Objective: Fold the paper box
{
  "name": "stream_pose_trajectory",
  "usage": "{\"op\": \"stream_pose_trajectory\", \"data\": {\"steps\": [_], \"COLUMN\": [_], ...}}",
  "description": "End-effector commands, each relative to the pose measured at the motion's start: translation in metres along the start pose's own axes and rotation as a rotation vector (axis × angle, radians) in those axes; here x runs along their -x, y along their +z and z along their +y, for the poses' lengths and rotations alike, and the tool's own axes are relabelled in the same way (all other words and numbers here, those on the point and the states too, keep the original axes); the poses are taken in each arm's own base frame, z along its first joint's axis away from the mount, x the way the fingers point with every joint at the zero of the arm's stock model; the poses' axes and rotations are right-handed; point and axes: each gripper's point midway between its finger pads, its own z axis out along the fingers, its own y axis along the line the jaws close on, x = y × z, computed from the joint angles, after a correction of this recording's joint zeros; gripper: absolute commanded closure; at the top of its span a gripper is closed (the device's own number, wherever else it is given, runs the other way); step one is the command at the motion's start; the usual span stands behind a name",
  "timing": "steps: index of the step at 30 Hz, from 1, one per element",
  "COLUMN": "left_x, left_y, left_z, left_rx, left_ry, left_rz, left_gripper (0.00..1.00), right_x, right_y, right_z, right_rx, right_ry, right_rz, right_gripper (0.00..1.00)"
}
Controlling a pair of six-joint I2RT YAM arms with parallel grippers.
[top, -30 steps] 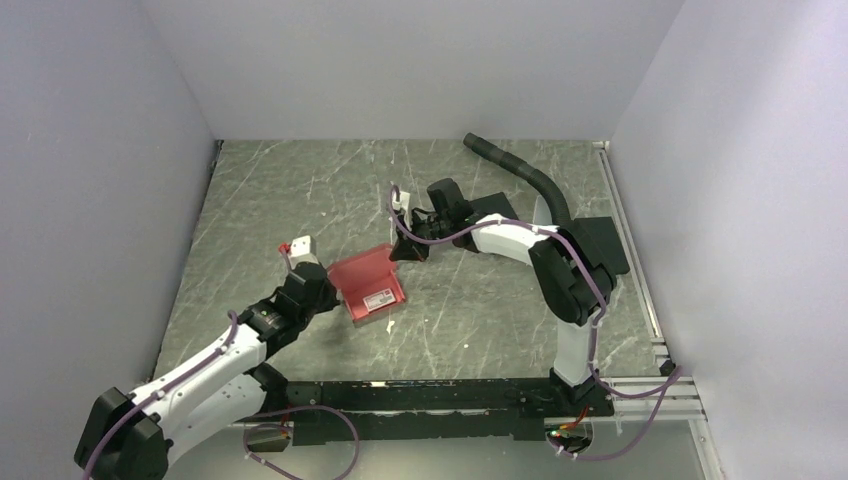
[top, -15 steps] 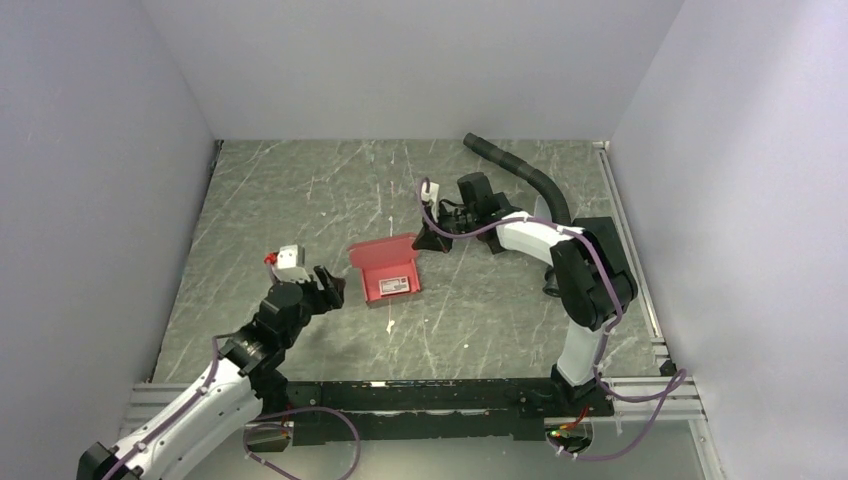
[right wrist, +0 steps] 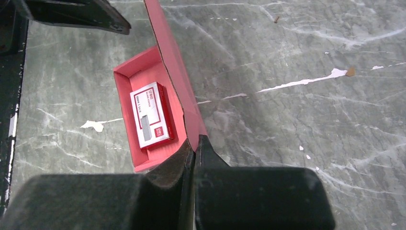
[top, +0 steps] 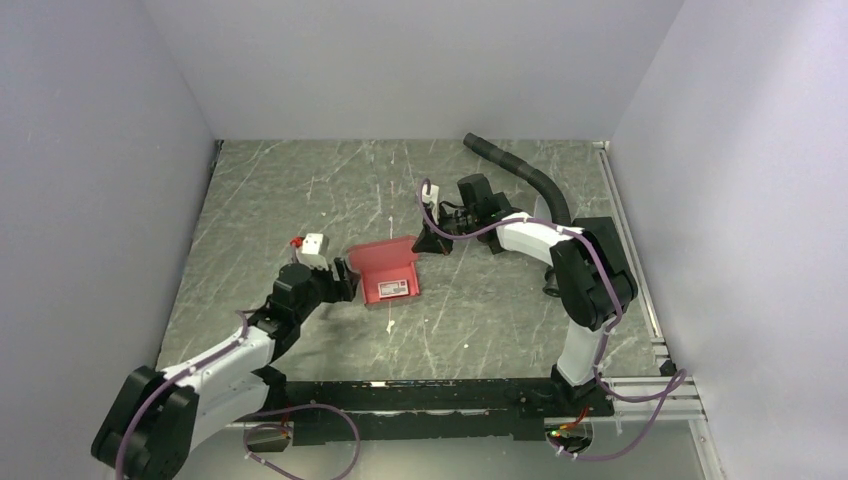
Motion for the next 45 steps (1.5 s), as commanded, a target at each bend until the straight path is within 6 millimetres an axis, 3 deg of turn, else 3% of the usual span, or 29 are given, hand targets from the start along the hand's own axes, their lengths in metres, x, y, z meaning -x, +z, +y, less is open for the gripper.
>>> {"op": "stream_pose_trajectory", "data": {"steps": [1, 8, 13, 22, 31, 45], "left_x": [0.043, 0.047, 0.045, 0.043, 0.039, 0.035], "left_y": [0.011, 0.022, 0.028, 0.028, 0.029, 0.037], "left_z": [-0.016, -0.018, -0.022, -0.031, -0.040, -0.050], "left_rx": [-0.112, -0.171, -0.202, -0.248, -0.300, -0.357], "left_ry": [0.036, 0.067, 0.044, 0.007, -0.013, -0.069], "left_rz": [-0.139, -0.146, -0.114, -0.093, -0.078, -0.052], "left_gripper": [0.26, 0.43, 0.68, 0.88, 0.93, 0.92], "right_x": [0.021, 0.019, 0.018, 0.019, 0.021, 0.030], "right_y": [-0.003, -0.001, -0.001, 0.002, 0.003, 0.003], "right_z": [0.007, 0.006, 0.005, 0.002, -0.002, 0.000], "right_rx": [0.034, 0.038, 0.033, 0.007, -0.045, -0.154], "right_ry": [-0.060, -0.050, -0.043, -0.016, 0.003, 0.077], "right_rz": [-0.049, -0.046, -0.045, -0.045, -0.044, -0.106], "right_gripper": [1.00, 1.00, 1.00, 1.00, 1.00, 1.00]}}
